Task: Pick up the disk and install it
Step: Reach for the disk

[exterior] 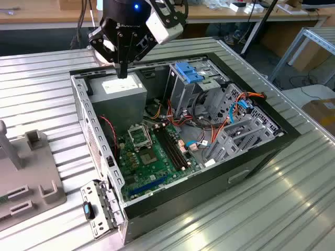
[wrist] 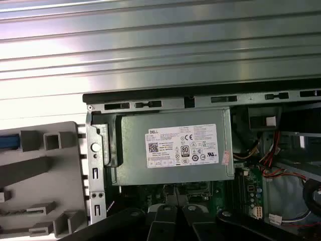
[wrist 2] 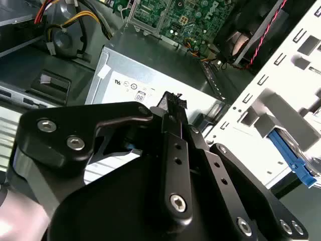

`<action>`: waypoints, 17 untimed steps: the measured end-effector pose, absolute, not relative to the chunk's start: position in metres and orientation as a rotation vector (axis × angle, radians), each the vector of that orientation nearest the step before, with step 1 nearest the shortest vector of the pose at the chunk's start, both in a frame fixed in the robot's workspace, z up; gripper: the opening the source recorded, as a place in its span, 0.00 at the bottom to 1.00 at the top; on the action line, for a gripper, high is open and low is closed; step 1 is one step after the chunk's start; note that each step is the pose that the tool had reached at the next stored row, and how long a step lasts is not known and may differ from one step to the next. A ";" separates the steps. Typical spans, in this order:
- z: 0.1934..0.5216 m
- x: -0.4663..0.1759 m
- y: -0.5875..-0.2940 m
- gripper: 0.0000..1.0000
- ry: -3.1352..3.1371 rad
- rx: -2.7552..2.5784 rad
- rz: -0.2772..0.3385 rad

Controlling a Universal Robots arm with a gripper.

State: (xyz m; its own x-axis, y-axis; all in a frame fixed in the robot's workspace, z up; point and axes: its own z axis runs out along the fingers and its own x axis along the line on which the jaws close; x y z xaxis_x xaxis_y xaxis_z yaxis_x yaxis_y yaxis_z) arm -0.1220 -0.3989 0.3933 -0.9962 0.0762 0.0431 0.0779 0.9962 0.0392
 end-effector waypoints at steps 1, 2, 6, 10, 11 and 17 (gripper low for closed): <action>0.393 -0.122 -0.399 0.11 -3.097 -0.120 -0.063; 0.393 -0.122 -0.399 0.11 -3.096 -0.120 -0.063; 0.393 -0.122 -0.399 0.11 -3.095 -0.120 -0.063; 0.393 -0.122 -0.399 0.11 -3.095 -0.120 -0.063; 0.393 -0.122 -0.399 0.11 -3.095 -0.120 -0.063; 0.393 -0.130 -0.399 0.11 -3.095 -0.120 -0.063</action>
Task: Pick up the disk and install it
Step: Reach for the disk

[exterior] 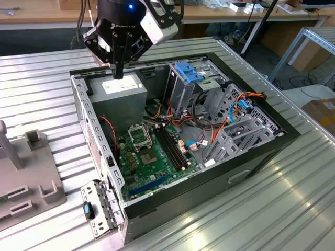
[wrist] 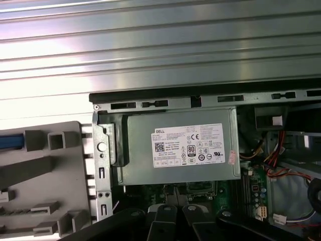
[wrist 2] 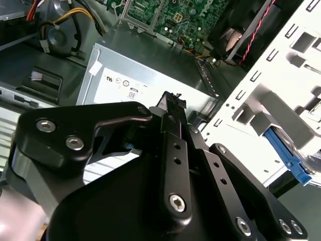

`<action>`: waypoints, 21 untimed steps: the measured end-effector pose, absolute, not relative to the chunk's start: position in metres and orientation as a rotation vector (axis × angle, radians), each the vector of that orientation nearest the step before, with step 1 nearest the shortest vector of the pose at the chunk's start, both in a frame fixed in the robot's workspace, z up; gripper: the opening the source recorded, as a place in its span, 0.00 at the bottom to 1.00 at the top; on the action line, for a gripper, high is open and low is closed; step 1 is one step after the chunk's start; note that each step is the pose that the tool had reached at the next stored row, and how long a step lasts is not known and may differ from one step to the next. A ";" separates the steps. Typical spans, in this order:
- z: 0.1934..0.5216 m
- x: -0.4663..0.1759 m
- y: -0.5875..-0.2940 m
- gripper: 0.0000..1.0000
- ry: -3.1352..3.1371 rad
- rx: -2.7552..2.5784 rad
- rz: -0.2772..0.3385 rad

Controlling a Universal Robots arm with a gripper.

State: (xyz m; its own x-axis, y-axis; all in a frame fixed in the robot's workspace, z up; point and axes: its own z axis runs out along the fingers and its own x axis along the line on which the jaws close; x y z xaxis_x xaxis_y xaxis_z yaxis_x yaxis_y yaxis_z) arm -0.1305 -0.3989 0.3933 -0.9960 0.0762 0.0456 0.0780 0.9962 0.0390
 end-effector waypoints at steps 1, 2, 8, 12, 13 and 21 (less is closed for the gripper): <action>0.393 -0.133 -0.399 0.11 -3.095 -0.120 -0.063; 0.393 -0.135 -0.399 0.11 -3.095 -0.120 -0.063; 0.393 -0.145 -0.399 0.11 -3.095 -0.120 -0.063; 0.393 -0.151 -0.399 0.11 -3.095 -0.119 -0.063; 0.393 -0.153 -0.399 0.11 -3.095 -0.120 -0.063; 0.393 -0.167 -0.399 0.11 -3.095 -0.120 -0.063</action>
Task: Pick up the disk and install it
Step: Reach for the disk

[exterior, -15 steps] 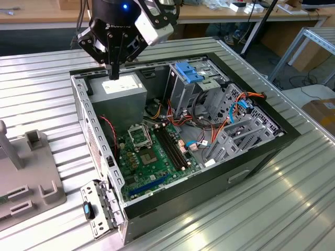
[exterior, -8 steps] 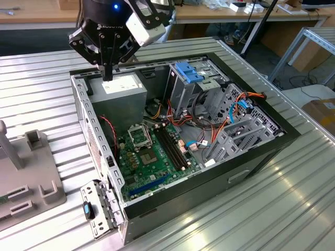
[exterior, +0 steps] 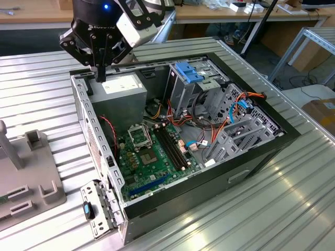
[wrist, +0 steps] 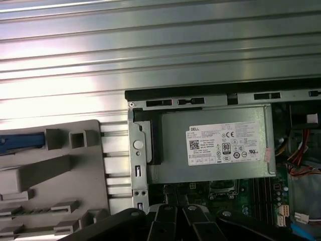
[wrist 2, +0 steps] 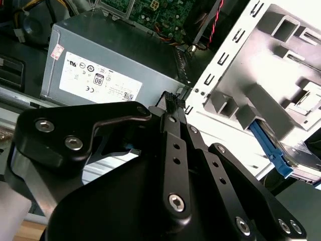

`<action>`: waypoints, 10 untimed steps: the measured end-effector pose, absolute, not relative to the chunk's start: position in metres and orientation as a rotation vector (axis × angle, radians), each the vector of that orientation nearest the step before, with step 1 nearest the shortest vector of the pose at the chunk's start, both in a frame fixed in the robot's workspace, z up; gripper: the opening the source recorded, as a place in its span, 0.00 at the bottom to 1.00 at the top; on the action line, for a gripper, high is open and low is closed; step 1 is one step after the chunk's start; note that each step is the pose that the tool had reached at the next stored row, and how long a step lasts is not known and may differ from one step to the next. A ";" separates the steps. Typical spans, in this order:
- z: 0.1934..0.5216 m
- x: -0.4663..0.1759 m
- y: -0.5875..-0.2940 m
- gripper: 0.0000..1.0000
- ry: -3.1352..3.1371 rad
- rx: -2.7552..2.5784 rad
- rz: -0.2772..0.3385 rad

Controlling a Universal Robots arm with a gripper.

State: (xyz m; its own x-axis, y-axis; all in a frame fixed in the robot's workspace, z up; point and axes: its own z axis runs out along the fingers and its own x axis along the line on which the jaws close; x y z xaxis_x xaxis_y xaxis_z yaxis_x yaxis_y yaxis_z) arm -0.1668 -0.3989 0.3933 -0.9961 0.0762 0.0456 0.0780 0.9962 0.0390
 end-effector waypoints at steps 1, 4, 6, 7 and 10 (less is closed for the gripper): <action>0.393 -0.169 -0.399 0.11 -3.095 -0.120 -0.063; 0.393 -0.173 -0.399 0.11 -3.095 -0.120 -0.063; 0.393 -0.175 -0.399 0.11 -3.095 -0.120 -0.063; 0.393 -0.176 -0.399 0.11 -3.095 -0.120 -0.063; 0.393 -0.179 -0.399 0.11 -3.095 -0.120 -0.063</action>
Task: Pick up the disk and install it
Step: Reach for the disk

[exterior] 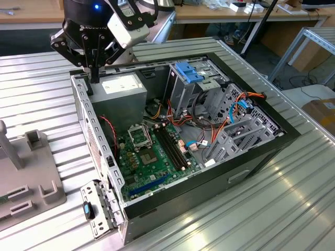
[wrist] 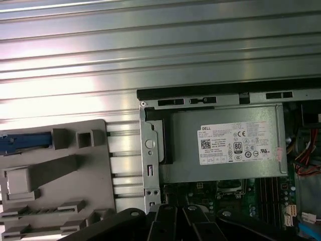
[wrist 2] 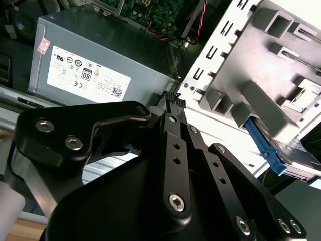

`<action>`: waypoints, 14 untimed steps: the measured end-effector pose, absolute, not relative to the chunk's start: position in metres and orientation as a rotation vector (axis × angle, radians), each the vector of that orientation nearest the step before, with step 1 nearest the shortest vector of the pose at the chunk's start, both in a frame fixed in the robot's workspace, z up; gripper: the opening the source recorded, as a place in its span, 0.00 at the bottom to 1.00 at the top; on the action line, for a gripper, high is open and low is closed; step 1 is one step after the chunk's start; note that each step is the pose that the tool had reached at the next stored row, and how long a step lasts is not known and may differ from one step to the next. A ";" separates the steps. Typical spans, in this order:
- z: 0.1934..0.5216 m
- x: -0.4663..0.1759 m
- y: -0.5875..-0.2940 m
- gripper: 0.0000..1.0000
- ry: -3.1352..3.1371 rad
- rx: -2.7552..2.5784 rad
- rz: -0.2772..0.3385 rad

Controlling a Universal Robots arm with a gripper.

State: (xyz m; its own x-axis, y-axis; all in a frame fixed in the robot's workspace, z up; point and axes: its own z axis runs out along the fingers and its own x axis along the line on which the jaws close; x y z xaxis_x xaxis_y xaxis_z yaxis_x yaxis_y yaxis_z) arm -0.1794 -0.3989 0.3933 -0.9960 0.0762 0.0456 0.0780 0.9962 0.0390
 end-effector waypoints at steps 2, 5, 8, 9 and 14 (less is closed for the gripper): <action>0.393 -0.181 -0.399 0.11 -3.095 -0.120 -0.063; 0.393 -0.183 -0.399 0.11 -3.095 -0.120 -0.063; 0.393 -0.187 -0.399 0.11 -3.095 -0.120 -0.063; 0.393 -0.189 -0.399 0.11 -3.095 -0.120 -0.063; 0.393 -0.194 -0.399 0.11 -3.095 -0.120 -0.063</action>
State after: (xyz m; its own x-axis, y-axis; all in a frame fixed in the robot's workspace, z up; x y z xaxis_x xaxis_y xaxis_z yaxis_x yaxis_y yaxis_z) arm -0.1943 -0.3989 0.3933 -0.9960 0.0763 0.0456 0.0781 0.9962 0.0390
